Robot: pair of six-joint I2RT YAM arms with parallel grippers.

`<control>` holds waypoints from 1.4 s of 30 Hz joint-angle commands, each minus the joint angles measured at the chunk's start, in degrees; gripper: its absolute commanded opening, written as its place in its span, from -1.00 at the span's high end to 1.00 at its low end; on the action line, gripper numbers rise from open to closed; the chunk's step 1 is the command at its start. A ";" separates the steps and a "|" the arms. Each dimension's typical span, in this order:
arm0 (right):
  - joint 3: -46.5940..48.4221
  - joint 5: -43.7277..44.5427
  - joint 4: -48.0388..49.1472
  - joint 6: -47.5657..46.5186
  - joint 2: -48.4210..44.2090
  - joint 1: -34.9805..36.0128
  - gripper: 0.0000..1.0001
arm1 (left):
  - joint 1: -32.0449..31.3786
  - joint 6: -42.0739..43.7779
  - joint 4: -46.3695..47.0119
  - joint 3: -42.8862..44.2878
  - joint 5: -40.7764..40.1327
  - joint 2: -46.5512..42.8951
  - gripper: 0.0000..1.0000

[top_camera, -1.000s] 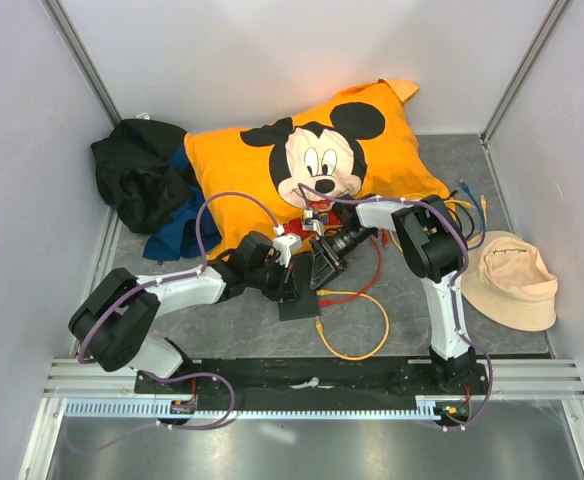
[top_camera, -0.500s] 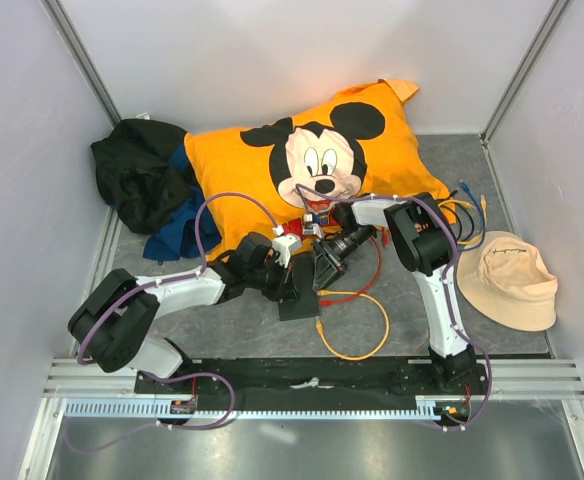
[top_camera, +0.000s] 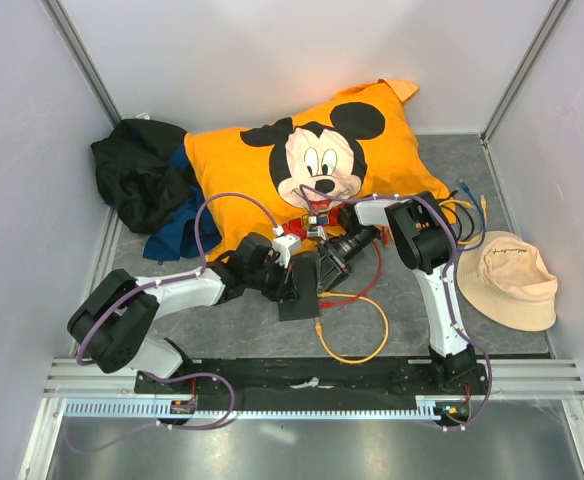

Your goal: Pull the plug from the switch port

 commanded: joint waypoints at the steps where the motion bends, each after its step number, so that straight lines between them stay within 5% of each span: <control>1: -3.07 12.21 4.55 -5.39 0.48 0.78 0.11 | 0.04 0.45 -5.33 -2.11 -4.33 1.53 0.97; 23: -2.72 13.53 7.45 -2.22 1.54 1.39 0.51 | 0.04 0.54 -5.16 -2.03 -4.24 1.88 0.97; 28: -1.67 14.75 6.32 -3.26 1.80 1.22 0.91 | 0.04 0.45 -5.16 -2.11 -4.50 1.79 0.96; 42: 1.06 19.77 -3.88 -13.46 4.17 -2.12 0.96 | 0.04 0.10 -4.98 -2.29 -5.47 2.32 0.96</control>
